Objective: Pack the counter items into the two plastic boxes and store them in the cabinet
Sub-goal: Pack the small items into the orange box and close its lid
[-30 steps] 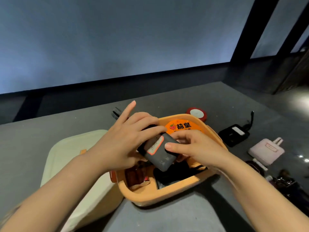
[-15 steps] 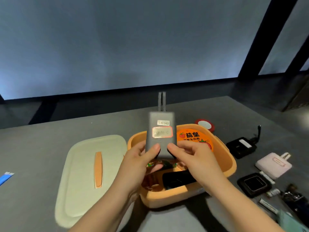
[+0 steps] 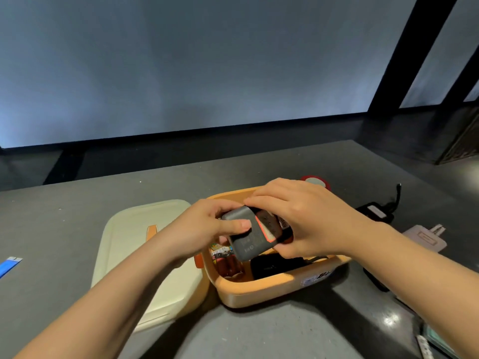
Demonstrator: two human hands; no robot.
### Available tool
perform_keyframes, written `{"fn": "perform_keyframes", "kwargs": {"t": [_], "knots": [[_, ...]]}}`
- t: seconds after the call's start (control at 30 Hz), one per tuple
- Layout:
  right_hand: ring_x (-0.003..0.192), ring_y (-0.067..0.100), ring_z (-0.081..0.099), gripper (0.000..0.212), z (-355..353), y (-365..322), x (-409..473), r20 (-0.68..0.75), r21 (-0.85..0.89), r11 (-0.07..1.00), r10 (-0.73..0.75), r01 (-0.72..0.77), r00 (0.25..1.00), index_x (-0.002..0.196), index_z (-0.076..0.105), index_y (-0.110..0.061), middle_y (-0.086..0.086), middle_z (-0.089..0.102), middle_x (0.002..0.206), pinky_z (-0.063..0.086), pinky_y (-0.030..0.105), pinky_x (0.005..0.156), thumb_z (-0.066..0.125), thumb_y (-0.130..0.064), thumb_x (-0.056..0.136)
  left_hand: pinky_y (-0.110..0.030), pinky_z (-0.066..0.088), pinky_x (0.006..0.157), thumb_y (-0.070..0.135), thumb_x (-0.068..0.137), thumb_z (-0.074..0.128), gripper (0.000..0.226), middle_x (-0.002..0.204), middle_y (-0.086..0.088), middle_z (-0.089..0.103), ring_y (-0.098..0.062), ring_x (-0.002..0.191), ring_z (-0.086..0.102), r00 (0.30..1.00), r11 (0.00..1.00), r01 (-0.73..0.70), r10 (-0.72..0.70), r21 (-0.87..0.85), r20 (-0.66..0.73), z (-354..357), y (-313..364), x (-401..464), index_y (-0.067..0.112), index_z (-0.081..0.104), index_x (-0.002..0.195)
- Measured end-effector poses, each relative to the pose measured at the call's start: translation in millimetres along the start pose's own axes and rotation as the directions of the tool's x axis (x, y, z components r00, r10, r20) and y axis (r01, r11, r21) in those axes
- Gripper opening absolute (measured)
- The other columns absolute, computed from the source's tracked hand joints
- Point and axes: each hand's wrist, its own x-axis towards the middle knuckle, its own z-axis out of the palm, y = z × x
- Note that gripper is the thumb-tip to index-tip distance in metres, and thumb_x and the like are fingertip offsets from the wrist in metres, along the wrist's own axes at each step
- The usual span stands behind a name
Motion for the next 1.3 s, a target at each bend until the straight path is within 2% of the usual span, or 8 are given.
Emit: {"fn": "perform_keyframes", "kwargs": {"t": [0.13, 0.3, 0.53, 0.63, 0.73, 0.97, 1.07, 1.3], "knots": [[0.103, 0.007, 0.054, 0.076, 10, 9, 1, 0.085, 0.154, 0.975, 0.147, -0.159, 0.985, 0.126, 0.048, -0.029, -0.012, 0.058, 0.116, 0.051, 0.030, 0.082, 0.077, -0.050, 0.059, -0.019, 0.053, 0.070, 0.025, 0.088, 0.062, 0.019, 0.097, 0.004, 0.070, -0.007, 0.088, 0.066, 0.986, 1.000, -0.024, 0.021, -0.014, -0.166, -2, -8, 9, 0.024, 0.067, 0.106], [0.098, 0.001, 0.053, 0.073, 35, 20, 1, 0.296, 0.216, 0.938, 0.202, -0.272, 0.934, 0.120, 0.054, -0.034, -0.020, 0.058, 0.110, 0.049, 0.026, 0.082, 0.075, -0.060, 0.054, -0.011, 0.037, 0.077, 0.031, 0.093, 0.053, 0.022, 0.102, 0.028, 0.056, 0.014, 0.094, 0.050, 0.884, 0.883, 0.009, 0.213, 0.470, -0.417, -3, -31, 13, 0.040, 0.058, 0.112], [0.098, 0.011, 0.052, 0.079, 74, 31, 11, 0.463, 0.108, 0.962, 0.173, -0.249, 0.869, 0.118, 0.057, -0.035, -0.018, 0.062, 0.107, 0.041, 0.030, 0.092, 0.066, -0.075, 0.052, -0.009, 0.037, 0.072, 0.020, 0.088, 0.060, 0.021, 0.097, 0.025, 0.064, 0.005, 0.093, 0.055, 0.792, 0.916, -0.100, 0.309, 0.387, -0.526, 18, -64, 9, 0.039, 0.066, 0.096], [0.103, 0.009, 0.056, 0.079, 88, 37, 12, 0.489, 0.053, 0.982, 0.130, -0.179, 0.862, 0.114, 0.062, -0.029, -0.014, 0.067, 0.103, 0.009, 0.031, 0.117, 0.061, -0.079, 0.053, 0.000, 0.032, 0.072, 0.022, 0.089, 0.060, 0.017, 0.095, 0.023, 0.065, 0.005, 0.092, 0.055, 0.787, 0.918, -0.108, 0.313, 0.381, -0.532, 16, -68, 12, 0.037, 0.066, 0.095], [0.109, 0.005, 0.056, 0.080, 96, 38, 14, 0.532, 0.043, 0.991, 0.084, -0.126, 0.842, 0.119, 0.061, -0.028, -0.011, 0.068, 0.108, -0.008, 0.029, 0.117, 0.063, -0.078, 0.057, -0.005, 0.034, 0.070, 0.027, 0.085, 0.056, 0.017, 0.094, 0.024, 0.063, 0.002, 0.093, 0.056, 0.809, 0.930, -0.112, 0.289, 0.349, -0.511, 14, -73, 15, 0.038, 0.065, 0.094], [0.115, 0.014, 0.054, 0.080, 96, 35, 21, 0.651, -0.066, 0.998, 0.051, -0.010, 0.758, 0.117, 0.061, -0.026, -0.005, 0.066, 0.108, -0.008, 0.041, 0.119, 0.071, -0.075, 0.054, -0.021, 0.044, 0.079, 0.029, 0.085, 0.055, 0.017, 0.098, 0.025, 0.062, 0.000, 0.097, 0.057, 0.829, 0.940, -0.108, 0.266, 0.325, -0.492, 21, -80, 14, 0.038, 0.065, 0.095], [0.114, 0.016, 0.054, 0.078, 93, 36, 20, 0.682, -0.116, 0.993, 0.054, 0.035, 0.729, 0.115, 0.062, -0.024, -0.003, 0.067, 0.105, -0.009, 0.042, 0.119, 0.070, -0.075, 0.057, -0.016, 0.041, 0.074, 0.031, 0.085, 0.054, 0.017, 0.097, 0.026, 0.061, 0.002, 0.090, 0.056, 0.830, 0.937, -0.106, 0.268, 0.333, -0.489, 23, -77, 13, 0.037, 0.065, 0.095], [0.125, 0.011, 0.044, 0.077, 88, 38, 6, 0.637, -0.009, 0.997, 0.065, -0.077, 0.768, 0.131, 0.052, -0.030, -0.005, 0.060, 0.123, -0.014, 0.038, 0.117, 0.068, -0.069, 0.066, -0.014, 0.040, 0.071, 0.032, 0.083, 0.053, 0.017, 0.096, 0.024, 0.061, 0.003, 0.088, 0.054, 0.836, 0.942, -0.092, 0.250, 0.323, -0.489, 28, -74, 6, 0.037, 0.065, 0.094]]}}
